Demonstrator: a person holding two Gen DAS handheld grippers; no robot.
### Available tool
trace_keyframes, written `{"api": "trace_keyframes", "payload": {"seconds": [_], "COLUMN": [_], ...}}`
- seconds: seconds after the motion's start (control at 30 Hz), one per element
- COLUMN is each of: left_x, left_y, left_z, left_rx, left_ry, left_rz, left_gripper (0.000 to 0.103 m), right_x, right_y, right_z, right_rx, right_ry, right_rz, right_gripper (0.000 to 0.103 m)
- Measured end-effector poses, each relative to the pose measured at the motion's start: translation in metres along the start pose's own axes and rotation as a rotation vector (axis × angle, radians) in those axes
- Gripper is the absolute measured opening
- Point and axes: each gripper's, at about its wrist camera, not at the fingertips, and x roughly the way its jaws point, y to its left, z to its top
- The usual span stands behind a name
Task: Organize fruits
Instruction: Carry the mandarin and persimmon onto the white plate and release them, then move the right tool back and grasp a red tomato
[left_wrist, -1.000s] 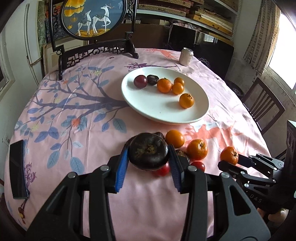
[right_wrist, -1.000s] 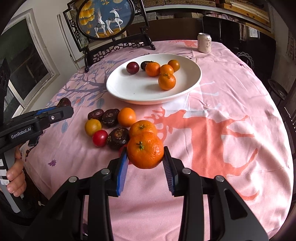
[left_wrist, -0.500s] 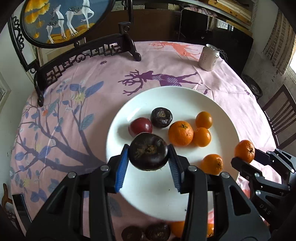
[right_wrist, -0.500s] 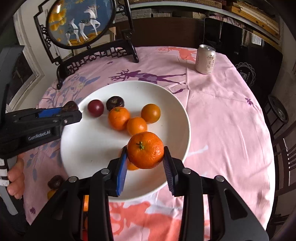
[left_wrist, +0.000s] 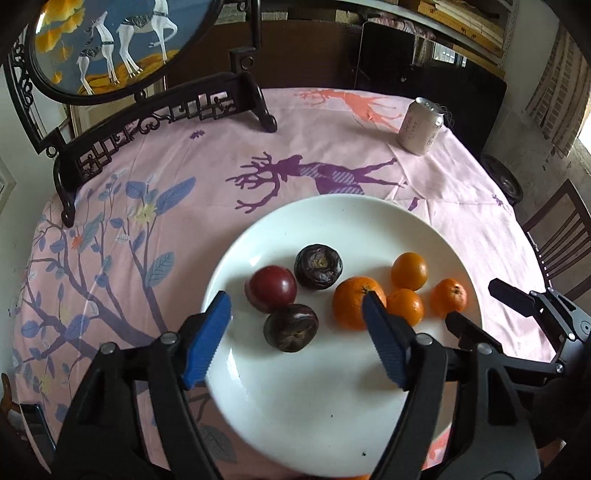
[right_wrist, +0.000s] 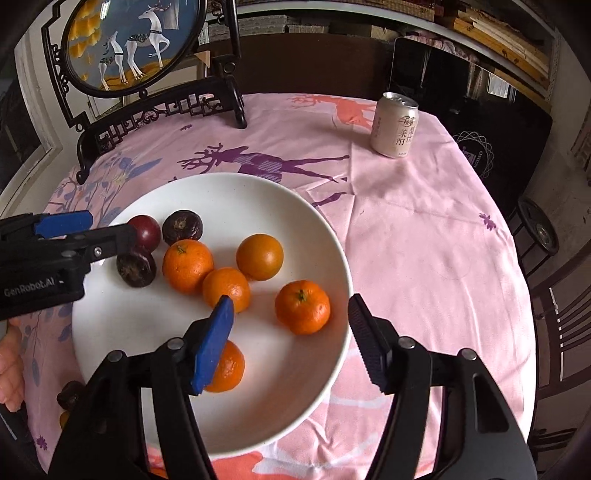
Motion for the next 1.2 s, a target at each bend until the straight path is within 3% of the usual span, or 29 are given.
{"api": "trace_keyframes", "payload": {"seconds": [0.1, 0.23, 0.27, 0.4, 0.5, 0.93, 1.03, 1.2], "left_x": [-0.036, -0.083, -0.093, -0.117, -0.122, -0.140, -0.140, -0.134], "left_y": [0.008, 0.012, 0.012, 0.012, 0.011, 0.018, 0.025, 0.049], "left_z": [-0.021, -0.078, -0.096, -0.156, -0.184, -0.208, -0.211, -0.217], "left_rx": [-0.010, -0.014, -0.013, -0.024, -0.024, -0.045, -0.055, -0.106], "left_ry": [-0.054, -0.118, -0.130, -0.160, -0.142, -0.157, -0.159, -0.140], "left_rz": [0.024, 0.024, 0.023, 0.021, 0.015, 0.008, 0.025, 0.057], "left_gripper": [0.087, 0.095, 0.097, 0.097, 0.097, 0.097, 0.097, 0.097], "right_x": [-0.030, -0.077, -0.087, -0.112, -0.125, -0.151, -0.145, -0.109], "right_y": [0.002, 0.016, 0.021, 0.033, 0.043, 0.072, 0.076, 0.092], "right_z": [-0.019, -0.070, -0.084, -0.131, -0.147, -0.159, -0.165, -0.182], "right_rx": [0.009, 0.004, 0.008, 0.059, 0.064, 0.016, 0.008, -0.028], "right_ry": [-0.015, -0.067, -0.084, -0.110, -0.113, -0.150, -0.128, -0.015], "right_rz": [0.019, 0.036, 0.040, 0.041, 0.054, 0.040, 0.043, 0.075], "right_gripper": [0.068, 0.094, 0.097, 0.097, 0.097, 0.097, 0.097, 0.097]}}
